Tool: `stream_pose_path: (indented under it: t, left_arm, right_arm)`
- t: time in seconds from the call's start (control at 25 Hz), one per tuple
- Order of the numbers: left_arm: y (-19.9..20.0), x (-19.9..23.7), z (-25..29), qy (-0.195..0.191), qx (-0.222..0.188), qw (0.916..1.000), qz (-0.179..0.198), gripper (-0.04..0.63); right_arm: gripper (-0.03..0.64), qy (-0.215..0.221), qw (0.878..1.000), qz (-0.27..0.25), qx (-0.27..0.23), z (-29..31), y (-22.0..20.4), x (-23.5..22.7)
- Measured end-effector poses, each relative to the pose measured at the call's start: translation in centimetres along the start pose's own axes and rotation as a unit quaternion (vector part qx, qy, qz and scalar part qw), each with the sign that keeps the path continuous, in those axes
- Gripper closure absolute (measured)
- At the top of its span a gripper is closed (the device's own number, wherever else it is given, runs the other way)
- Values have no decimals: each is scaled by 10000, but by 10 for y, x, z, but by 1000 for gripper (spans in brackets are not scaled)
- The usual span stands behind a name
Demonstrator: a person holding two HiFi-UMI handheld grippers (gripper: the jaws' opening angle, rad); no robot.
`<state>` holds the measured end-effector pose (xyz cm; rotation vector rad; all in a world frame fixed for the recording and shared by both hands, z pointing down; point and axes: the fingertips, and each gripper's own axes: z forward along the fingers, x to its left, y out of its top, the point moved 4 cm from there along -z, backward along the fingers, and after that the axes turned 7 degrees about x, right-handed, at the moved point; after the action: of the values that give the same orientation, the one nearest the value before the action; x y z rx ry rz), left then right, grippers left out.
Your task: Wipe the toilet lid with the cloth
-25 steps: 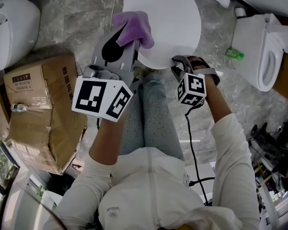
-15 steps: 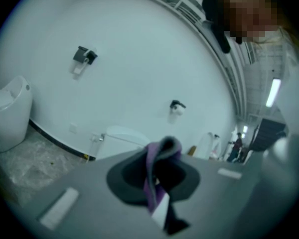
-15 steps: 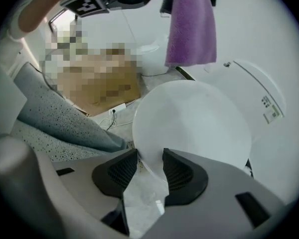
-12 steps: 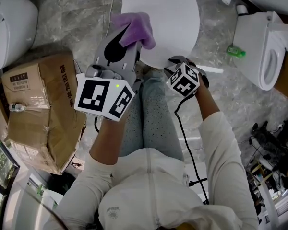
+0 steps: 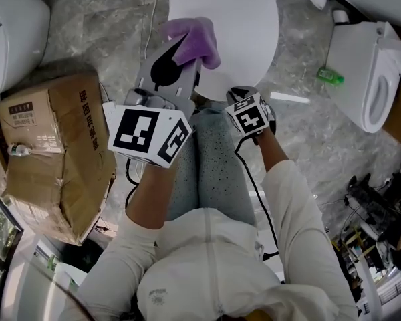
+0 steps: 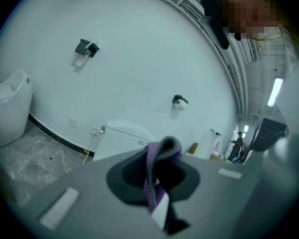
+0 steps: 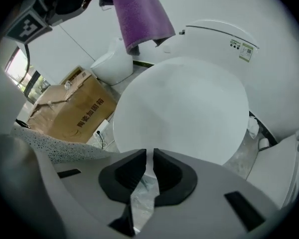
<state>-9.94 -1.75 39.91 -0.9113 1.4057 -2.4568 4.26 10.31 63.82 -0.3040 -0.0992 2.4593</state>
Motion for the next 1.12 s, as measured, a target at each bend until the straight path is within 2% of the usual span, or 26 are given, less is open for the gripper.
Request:
stream_pose_path:
  t: [0.16, 0.64, 0.88, 1.12]
  left_arm:
    - [-9, 7, 9, 40, 40, 10000, 18, 581]
    - [-23, 17, 33, 9, 188, 9998, 76, 581]
    - [-24, 20, 45, 61, 317, 9995, 53, 581]
    - [-18, 34, 62, 241, 446, 9987, 13, 581]
  right_arm:
    - [560, -224, 9996, 123, 102, 21, -5, 1]
    - [579, -211, 9983, 466, 295, 56, -11, -6]
    - [597, -57, 9970, 762, -115, 36, -4, -11]
    - [601, -316, 9841, 1115, -1347, -31, 50, -36]
